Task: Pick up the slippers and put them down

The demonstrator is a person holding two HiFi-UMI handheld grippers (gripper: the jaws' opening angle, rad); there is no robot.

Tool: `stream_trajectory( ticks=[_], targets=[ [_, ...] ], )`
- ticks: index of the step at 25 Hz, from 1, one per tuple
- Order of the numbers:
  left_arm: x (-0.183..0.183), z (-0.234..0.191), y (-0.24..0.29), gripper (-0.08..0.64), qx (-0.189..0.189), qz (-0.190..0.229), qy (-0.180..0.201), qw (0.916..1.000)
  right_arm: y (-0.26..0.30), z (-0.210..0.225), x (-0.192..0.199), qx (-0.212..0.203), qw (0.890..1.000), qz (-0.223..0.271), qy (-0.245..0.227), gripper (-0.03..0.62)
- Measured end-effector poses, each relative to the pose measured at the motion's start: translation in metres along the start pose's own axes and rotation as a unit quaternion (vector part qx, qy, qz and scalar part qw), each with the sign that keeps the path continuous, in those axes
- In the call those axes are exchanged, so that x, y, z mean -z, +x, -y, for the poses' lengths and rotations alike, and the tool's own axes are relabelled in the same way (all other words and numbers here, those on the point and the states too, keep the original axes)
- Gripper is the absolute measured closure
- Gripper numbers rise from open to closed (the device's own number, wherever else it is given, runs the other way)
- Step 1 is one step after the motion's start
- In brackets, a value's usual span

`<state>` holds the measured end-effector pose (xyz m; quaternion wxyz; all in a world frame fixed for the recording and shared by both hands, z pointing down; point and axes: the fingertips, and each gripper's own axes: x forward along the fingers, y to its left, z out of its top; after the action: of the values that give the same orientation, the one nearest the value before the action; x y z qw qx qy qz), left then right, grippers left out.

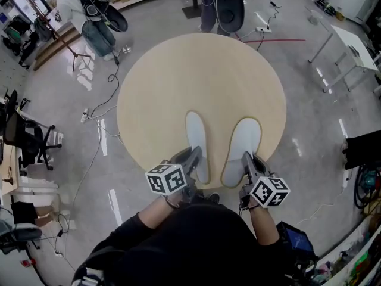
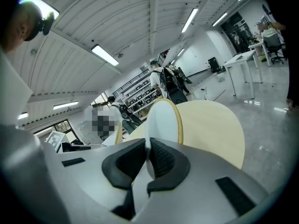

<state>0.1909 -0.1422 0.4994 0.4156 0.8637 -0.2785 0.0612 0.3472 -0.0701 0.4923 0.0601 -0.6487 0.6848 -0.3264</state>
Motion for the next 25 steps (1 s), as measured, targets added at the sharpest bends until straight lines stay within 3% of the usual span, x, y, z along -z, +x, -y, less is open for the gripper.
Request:
stream_trajectory(
  ticks=[8, 13, 19, 25],
  targets=[
    [-0.005, -0.023, 0.05, 0.528, 0.039, -0.053, -0.016, 0.9977, 0.026, 0.033, -0.033, 0.075, 0.997, 0.002, -0.021, 0.565],
    [0.005, -0.022, 0.085, 0.528, 0.043, -0.084, -0.014, 0.9954, 0.029, 0.071, -0.048, 0.102, 0.995, -0.004, -0.017, 0.565],
    [0.003, -0.019, 0.153, 0.528, 0.021, -0.092, 0.005, 0.9955, 0.053, 0.139, -0.08, 0.098, 0.995, -0.002, -0.006, 0.565],
    [0.022, -0.015, 0.238, 0.528, -0.026, -0.104, -0.007, 0.9942, 0.091, 0.215, -0.099, 0.074, 0.995, -0.059, -0.006, 0.565]
  ],
)
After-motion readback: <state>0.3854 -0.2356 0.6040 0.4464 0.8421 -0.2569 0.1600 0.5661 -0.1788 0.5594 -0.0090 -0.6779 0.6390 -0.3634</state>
